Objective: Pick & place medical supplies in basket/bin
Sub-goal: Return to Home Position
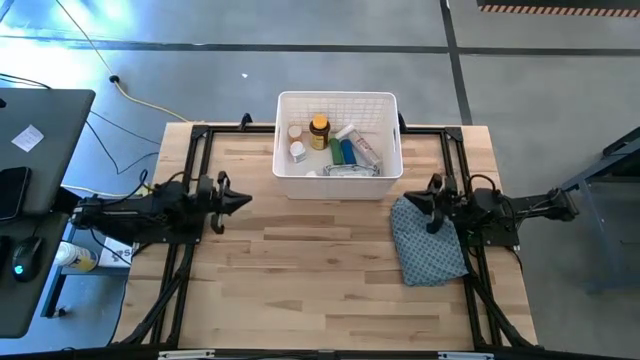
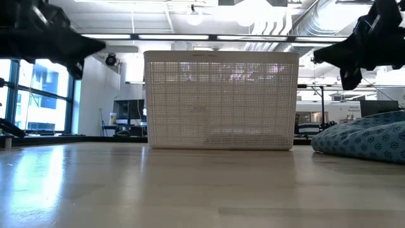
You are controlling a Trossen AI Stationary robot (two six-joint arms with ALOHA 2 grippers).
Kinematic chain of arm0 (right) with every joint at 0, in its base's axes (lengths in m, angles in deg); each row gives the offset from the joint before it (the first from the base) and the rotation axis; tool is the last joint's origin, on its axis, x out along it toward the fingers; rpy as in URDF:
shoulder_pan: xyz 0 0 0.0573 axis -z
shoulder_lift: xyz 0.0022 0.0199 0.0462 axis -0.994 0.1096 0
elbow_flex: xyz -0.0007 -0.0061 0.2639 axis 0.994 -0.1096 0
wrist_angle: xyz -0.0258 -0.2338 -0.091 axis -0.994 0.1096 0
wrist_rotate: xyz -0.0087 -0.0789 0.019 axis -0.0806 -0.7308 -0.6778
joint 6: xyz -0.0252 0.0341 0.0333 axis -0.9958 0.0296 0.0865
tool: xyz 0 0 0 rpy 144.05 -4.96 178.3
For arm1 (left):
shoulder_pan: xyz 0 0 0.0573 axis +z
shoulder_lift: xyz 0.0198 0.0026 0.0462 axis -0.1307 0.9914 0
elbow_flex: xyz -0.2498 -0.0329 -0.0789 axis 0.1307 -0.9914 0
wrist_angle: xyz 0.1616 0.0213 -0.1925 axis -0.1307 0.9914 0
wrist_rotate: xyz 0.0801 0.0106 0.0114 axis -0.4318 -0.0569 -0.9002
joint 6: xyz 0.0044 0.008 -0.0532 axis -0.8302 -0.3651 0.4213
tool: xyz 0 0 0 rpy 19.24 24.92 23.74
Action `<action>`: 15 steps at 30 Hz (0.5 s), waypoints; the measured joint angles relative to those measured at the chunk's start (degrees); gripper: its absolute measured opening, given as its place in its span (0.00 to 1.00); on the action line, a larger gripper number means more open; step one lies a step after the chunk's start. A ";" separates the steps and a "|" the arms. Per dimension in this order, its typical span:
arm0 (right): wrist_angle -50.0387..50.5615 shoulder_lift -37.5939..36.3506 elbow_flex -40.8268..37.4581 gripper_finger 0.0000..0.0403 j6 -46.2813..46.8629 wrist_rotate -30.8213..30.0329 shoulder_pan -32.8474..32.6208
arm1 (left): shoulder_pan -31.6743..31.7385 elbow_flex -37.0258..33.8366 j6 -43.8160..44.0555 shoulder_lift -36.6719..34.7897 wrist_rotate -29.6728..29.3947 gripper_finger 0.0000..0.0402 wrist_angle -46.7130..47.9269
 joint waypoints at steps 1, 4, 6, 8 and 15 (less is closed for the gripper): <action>0.02 0.23 0.00 0.00 -3.12 -0.70 0.04 | 0.02 -0.01 -0.08 -0.03 -2.72 0.10 1.25; 0.06 1.32 0.00 0.00 -14.56 -0.27 0.00 | 0.03 0.10 -2.42 0.38 -7.66 0.12 3.22; 0.26 2.05 -0.01 0.00 -17.64 1.19 -0.03 | 0.02 0.19 -4.11 0.73 -8.35 0.12 3.92; 0.34 2.63 -0.02 0.00 -18.84 2.25 -0.03 | 0.02 0.20 -4.27 0.86 -8.37 0.12 4.03; 0.30 3.76 -0.02 0.00 -18.51 1.68 -0.03 | 0.02 0.24 -4.05 0.85 -8.33 0.10 4.14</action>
